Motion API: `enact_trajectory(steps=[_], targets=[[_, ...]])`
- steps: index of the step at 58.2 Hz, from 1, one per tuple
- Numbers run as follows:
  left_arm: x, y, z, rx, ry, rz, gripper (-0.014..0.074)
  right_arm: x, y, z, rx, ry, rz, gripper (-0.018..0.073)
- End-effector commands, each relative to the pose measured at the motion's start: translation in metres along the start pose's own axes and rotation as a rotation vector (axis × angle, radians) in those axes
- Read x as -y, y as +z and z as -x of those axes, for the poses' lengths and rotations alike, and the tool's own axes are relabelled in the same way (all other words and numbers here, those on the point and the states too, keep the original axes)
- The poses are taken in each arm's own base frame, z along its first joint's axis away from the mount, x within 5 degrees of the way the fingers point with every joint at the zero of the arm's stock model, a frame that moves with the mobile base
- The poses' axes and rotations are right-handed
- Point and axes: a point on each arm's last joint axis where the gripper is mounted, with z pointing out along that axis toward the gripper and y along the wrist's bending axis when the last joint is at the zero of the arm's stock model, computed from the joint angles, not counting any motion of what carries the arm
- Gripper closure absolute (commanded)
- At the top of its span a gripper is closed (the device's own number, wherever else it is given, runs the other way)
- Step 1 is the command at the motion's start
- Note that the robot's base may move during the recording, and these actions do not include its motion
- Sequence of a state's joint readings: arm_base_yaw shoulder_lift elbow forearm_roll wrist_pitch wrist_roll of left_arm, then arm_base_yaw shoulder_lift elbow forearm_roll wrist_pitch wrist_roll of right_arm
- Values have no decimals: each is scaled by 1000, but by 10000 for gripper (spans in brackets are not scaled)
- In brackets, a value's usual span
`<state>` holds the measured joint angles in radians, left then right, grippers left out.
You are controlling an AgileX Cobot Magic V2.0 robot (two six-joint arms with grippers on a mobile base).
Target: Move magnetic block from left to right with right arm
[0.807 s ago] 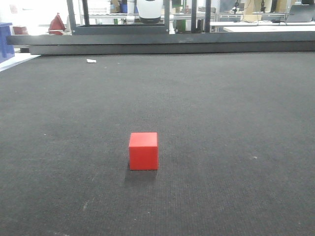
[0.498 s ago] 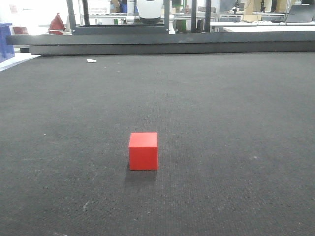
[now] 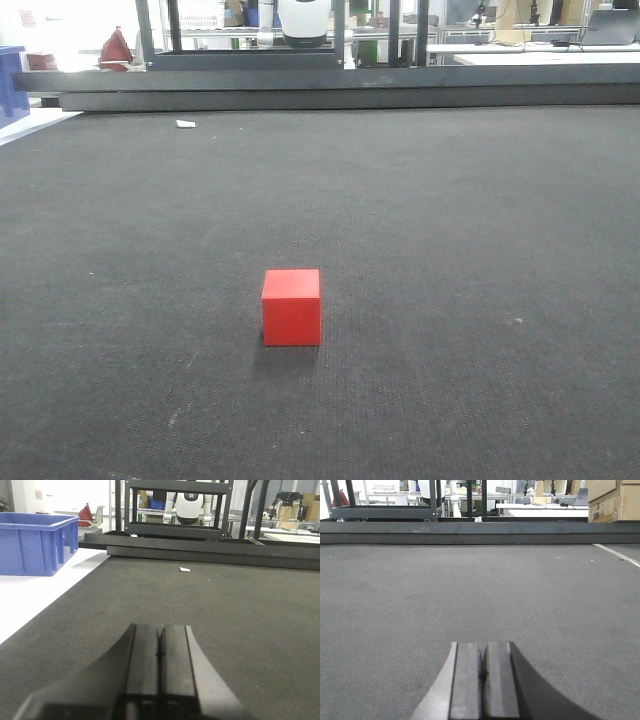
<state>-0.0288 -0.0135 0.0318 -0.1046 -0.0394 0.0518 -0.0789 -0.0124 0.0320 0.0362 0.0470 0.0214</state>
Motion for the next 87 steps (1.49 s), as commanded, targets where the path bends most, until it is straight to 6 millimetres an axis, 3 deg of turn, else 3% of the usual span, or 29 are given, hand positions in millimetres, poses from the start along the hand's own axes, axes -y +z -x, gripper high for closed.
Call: enact_trajectory(steps=[1,11,18,28,34,44,66,71,82,87], targets=[[-1,-1,6,91,-4,5,722,0,-2,11,126,-1,-2,529],[-1,-1,6,91,-4,5,722,0,-4,20,183,150,7,529],[-1,-1,6,91,-4,5,722,-2,-8,41,152,145,15,529],[-1,-1,6,91,-4,5,722,-6,-12,70,-38,123,15,529],[-1,-1,6,91,-4,5,722,-8,-8,79,-200,122,8,529],[-1,-1,6,91,-4,5,722,-9,3,94,-320,121,1,529],[-1,-1,6,91,-4,5,722,-14,37,96,-538,109,30,518],[-1,-1,6,91,-4,5,722,-18,45,97,-575,99,60,439],[-1,-1,6,91,-4,5,722,-31,71,92,-697,106,114,21],[-1,-1,6,91,-4,5,722,-38,82,90,-755,155,108,-50]])
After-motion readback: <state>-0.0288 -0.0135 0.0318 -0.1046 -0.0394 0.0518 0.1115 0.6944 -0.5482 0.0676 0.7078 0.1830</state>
